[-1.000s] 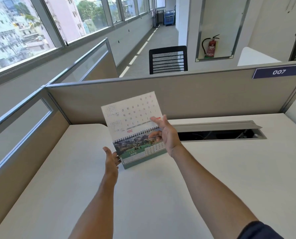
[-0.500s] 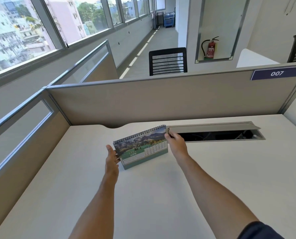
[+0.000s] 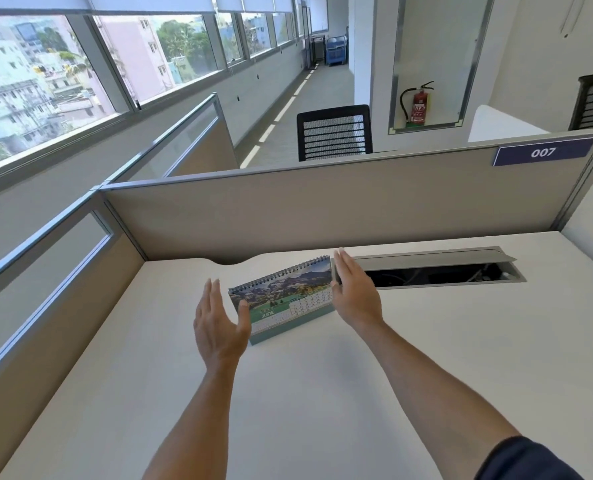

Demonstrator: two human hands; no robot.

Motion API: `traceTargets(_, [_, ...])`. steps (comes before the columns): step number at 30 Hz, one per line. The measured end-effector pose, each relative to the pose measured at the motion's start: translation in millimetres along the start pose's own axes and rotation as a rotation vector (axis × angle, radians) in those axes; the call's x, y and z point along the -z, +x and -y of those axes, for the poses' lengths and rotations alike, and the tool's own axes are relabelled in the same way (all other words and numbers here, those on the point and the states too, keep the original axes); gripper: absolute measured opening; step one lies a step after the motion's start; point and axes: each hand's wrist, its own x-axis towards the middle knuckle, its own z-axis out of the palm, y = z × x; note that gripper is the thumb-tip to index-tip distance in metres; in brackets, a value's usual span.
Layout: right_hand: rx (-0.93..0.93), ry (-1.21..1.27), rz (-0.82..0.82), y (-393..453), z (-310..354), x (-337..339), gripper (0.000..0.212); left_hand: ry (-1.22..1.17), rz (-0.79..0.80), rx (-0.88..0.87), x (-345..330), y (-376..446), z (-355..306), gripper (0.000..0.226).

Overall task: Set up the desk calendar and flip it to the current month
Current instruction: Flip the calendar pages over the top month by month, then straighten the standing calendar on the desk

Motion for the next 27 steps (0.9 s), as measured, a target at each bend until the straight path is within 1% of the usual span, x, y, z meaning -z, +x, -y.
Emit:
traceTargets(1, [0.093,-0.056,-0.003,3.1,2.6,2.9,0.068,0.063,0.011,-0.079,3.1,0.5,-1.6,0.076])
traceTargets(3, [0.213,-0.129,0.027,10.7,8.6,8.5,0.079,0.131,0.069,-0.171,9.2,1.4,-7.0,0.083])
traceTargets(6, [0.280,-0.193,0.149,19.3,15.3,12.2,0.087,0.169,0.167,-0.217,11.5,-1.8,-11.9,0.084])
traceTargets(10, [0.286,-0.257,0.274,19.1,16.4,10.8,0.082,0.155,0.235,-0.172,12.5,-8.2,-17.1,0.083])
traceTargets(17, [0.285,-0.275,0.298,19.0,19.7,15.5,0.076,0.138,0.312,-0.116,14.1,-6.2,-21.1,0.084])
traceTargets(20, [0.245,-0.216,0.296,18.3,22.2,15.3,0.072,0.065,0.276,-0.081,12.0,-8.2,-19.9,0.081])
traceTargets(23, [0.099,-0.012,0.244,14.7,23.7,11.0,0.075,-0.025,0.206,-0.005,8.6,-11.5,-18.4,0.079])
traceTargets(25, [-0.037,0.132,0.176,13.3,24.3,6.5,0.072,-0.146,0.156,0.123,4.7,-11.9,-17.5,0.074])
traceTargets(27, [-0.165,0.251,0.138,13.7,24.4,2.6,0.066,-0.296,0.125,0.283,2.3,-9.6,-16.4,0.060])
